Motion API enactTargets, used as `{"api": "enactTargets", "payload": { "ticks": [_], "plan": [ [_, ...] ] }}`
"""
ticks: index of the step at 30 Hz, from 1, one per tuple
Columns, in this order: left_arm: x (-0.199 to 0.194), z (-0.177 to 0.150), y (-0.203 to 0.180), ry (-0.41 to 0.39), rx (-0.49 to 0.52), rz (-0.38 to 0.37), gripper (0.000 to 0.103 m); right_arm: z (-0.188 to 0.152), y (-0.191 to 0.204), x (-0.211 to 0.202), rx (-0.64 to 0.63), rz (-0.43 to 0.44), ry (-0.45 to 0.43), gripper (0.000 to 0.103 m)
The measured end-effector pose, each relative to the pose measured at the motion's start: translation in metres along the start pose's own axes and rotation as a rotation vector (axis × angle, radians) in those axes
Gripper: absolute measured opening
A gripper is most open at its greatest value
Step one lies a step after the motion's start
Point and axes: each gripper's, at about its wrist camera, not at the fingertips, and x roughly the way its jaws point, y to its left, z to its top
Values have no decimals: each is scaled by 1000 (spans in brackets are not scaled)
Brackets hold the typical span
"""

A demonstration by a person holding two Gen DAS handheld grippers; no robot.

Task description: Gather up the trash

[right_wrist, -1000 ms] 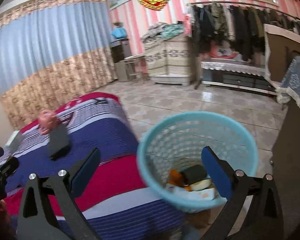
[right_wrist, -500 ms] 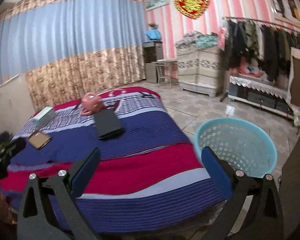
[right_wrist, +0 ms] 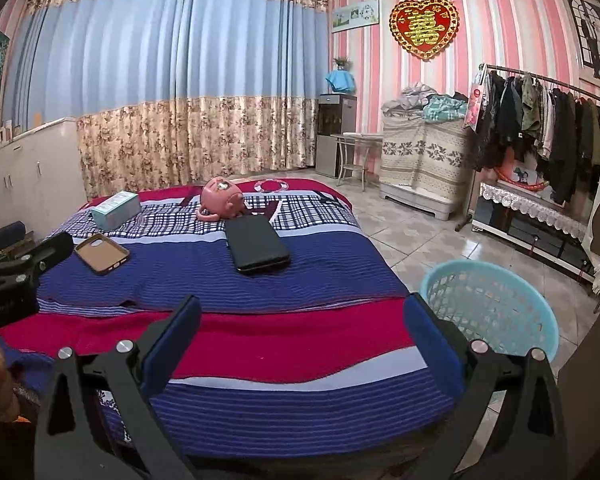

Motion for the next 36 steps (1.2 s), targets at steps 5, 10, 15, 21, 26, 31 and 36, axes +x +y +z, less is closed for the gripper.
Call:
{"api": "enactTargets", "payload": {
  "ticks": [5,10,15,21,26,31,36],
  "plan": [
    [-1,-2,-5,-15,13,-14,98,0,-5,-3,8,1,-11,98],
    [0,-4,-7,-23,7,-19,98,1,-8,-6,8,9,-27,98],
    [1,-5,-7,-32,-11,-27,98,2,-6,-6,-5,15,-38,98],
    [3,-6,-10,-23,-11,-48,98,2,-6,-7,-4,6,-48,98],
    [5,-9,-12,-17,-12,-66,98,3,-6,-7,-2,3,-53,98],
    [3,-10,-14,-26,-1,-58,98,3,-7,-8,-3,2,-60,98],
    [2,-11,-14,-28,-1,-55,98,2,-7,-7,-1,-10,-62,98]
  ]
}}
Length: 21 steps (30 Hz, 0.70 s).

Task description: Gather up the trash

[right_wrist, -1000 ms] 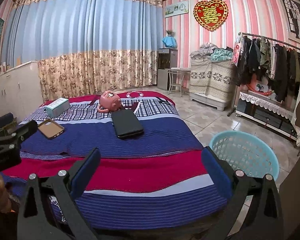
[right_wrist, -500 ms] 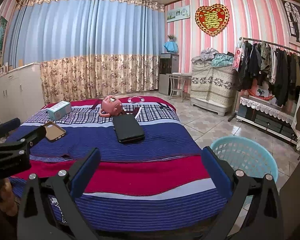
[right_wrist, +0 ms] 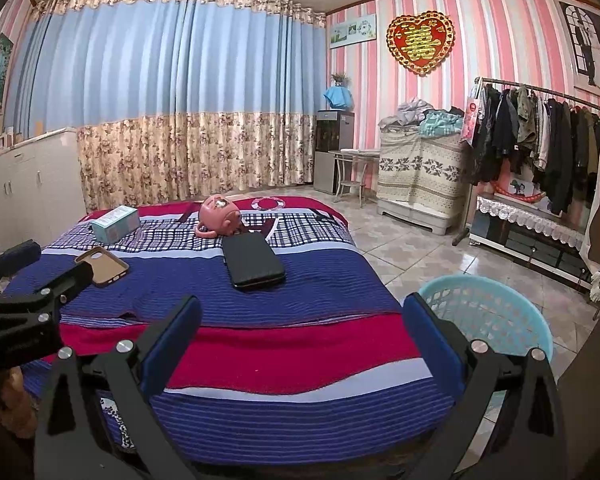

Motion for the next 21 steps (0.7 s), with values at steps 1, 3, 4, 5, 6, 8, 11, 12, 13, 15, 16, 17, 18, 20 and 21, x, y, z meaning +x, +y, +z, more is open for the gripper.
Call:
{"api": "enactTargets", "payload": {
  "ticks": [1,3,4,5,6,8,11,12,13,15,16,17,18,20,21],
  "plan": [
    [1,0,0,1,2,-2,98,0,-1,0,2,-3,-2,98],
    [1,0,0,8,3,-4,98,0,-1,0,5,-7,-4,98],
    [0,1,0,8,3,-2,98,0,0,1,5,-9,-4,98],
    [1,1,0,7,3,-3,98,0,0,1,5,-10,-4,98],
    [1,1,0,8,4,-3,98,0,-1,0,5,-8,-3,98],
    [1,1,1,8,3,-3,98,0,-1,0,1,-8,-4,98],
    [1,1,1,8,6,-2,98,0,0,0,-2,-10,-5,98],
    [1,1,1,8,5,-3,98,0,-1,0,-2,-11,-4,98],
    [1,0,1,9,4,-4,98,0,0,0,0,-10,-3,98],
    [1,0,1,10,3,-4,98,0,-1,0,1,-11,-1,98],
    [1,0,1,11,4,-4,98,0,-2,0,0,-12,-1,98],
    [1,1,1,11,4,-4,98,0,-1,0,0,-11,-2,98],
    [1,0,2,12,4,-4,98,0,-2,0,-1,-11,-3,98],
    [2,-1,2,10,6,-3,98,0,-2,0,1,-11,-2,98],
    [2,-2,1,10,8,-1,98,0,-2,0,2,-11,-2,98]
  ]
}}
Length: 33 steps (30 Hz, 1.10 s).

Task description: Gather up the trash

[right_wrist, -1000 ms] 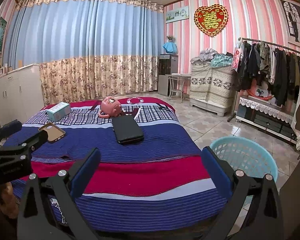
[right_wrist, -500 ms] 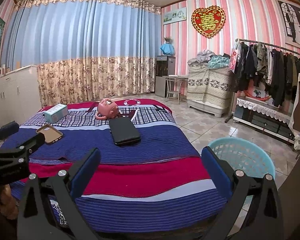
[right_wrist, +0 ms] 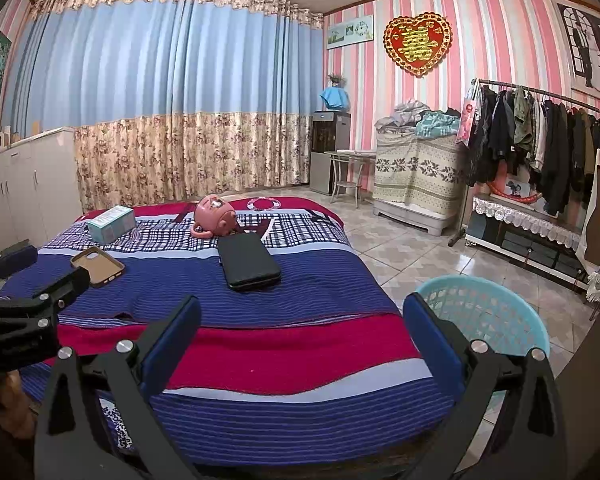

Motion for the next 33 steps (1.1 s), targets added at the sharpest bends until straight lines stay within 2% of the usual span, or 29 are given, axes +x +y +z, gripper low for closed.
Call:
{"api": "enactTargets", "payload": {
  "ticks": [33],
  "plan": [
    [1,-2,0,3,1,-4,98,0,1,0,-2,1,-1,98]
  ]
}}
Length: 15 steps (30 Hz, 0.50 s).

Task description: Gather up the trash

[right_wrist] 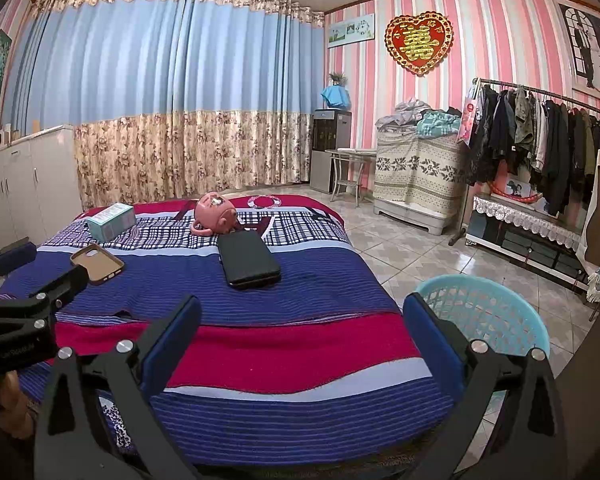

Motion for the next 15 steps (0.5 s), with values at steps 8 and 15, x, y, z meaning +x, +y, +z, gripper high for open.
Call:
{"api": "enactTargets", "payload": {
  "ticks": [8,15],
  "plan": [
    [0,0,0,-1,0,2,98,0,1,0,-1,0,1,98],
    [0,0,-1,-1,0,2,98,1,1,0,-2,0,0,98]
  ]
}}
